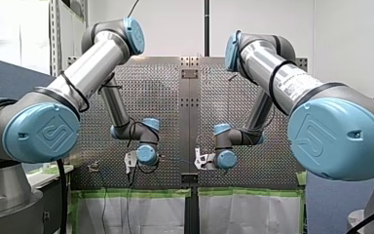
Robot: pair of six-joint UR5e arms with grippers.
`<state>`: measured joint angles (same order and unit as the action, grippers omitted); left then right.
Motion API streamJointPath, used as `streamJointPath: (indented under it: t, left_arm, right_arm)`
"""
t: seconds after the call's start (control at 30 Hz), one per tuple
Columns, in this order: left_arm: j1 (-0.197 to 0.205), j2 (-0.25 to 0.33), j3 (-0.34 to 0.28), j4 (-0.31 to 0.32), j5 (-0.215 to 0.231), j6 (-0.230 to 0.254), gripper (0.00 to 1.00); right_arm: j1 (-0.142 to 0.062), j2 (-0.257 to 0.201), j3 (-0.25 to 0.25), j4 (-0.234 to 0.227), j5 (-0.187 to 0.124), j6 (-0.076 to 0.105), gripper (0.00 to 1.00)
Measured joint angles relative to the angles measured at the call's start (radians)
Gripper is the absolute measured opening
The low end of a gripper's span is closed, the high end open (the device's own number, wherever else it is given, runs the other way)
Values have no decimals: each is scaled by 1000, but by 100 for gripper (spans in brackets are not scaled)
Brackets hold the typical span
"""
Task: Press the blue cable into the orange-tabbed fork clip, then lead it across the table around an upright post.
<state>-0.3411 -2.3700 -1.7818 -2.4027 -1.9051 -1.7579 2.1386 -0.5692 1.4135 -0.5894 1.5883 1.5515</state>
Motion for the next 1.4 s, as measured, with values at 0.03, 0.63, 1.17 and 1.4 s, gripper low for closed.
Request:
streamJointPath:
  t: [0.03, 0.63, 1.17, 1.4]
  left_arm:
    - [0, -3, 9, -4, -1, 1, 100]
    - [0, -8, 75, -37, -32, 32, 100]
    - [0, -8, 75, -39, -62, 98, 21]
    - [0, -8, 75, -38, -62, 97, 0]
  right_arm:
    - [0, 0, 0, 0, 0, 0, 0]
    - [1, 1, 0, 2, -1, -2, 0]
    - [-2, 1, 0, 0, 1, 0, 0]
    - [-2, 1, 0, 0, 0, 0, 0]
